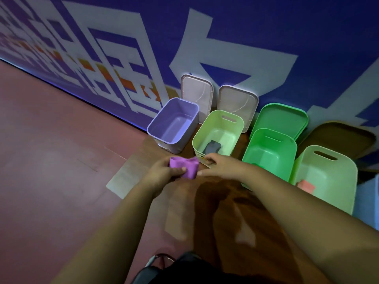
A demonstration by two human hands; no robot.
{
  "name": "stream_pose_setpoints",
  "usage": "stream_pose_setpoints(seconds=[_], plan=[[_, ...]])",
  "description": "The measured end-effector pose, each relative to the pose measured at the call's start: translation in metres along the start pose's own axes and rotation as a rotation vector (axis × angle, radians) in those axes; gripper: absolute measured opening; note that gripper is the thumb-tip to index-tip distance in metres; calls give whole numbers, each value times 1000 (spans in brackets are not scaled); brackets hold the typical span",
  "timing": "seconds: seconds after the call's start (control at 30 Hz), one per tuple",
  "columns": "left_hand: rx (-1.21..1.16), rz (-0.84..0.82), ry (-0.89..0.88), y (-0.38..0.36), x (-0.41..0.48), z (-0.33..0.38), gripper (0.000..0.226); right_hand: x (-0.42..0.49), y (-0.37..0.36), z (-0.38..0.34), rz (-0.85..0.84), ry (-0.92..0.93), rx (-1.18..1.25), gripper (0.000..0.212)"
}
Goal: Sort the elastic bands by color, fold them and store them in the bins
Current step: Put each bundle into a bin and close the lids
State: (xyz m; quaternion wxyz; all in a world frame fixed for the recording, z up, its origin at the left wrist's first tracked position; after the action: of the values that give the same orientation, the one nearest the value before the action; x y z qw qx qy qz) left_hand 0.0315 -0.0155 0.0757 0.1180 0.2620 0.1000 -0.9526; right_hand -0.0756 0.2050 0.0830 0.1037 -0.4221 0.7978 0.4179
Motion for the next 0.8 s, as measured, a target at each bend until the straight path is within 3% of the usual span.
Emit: stream_pose_setpoints(seconds=[0.2,0.3,0.43,0.53,0.7,0.8], plan=[[-232,-88,-28,-37,-48,3,41,-38,-8,-2,1,98,502,41],[-289,-95,-14,-37,-53,-5,43,-53,-5,-7,40,85,434,43],[-411,-83,48,-36,-46,-9,42,-52,4,-12,151,33,293,30],[-397,-61,66,-34,-29,-7,39,-36,9,-18,155,-6,270,32],[-304,-115,74,-13,11,7,56,14,18,-32,222,-66,193,35],[-215,-146,93,10,38,22,43,52,31,-49,310,-96,162,28]])
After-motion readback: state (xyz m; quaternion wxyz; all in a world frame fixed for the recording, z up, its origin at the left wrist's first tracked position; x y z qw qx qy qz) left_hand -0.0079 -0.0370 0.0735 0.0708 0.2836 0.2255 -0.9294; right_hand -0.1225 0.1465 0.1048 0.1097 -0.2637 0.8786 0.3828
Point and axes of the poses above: each hand's wrist, its own x-axis towards the middle knuckle, its own y-axis out of the back of the hand, z = x × y, the point moved 1 cm from there along x, towards the middle knuckle, and after that the axes turned 9 degrees about -x, right-handed, at the moved point
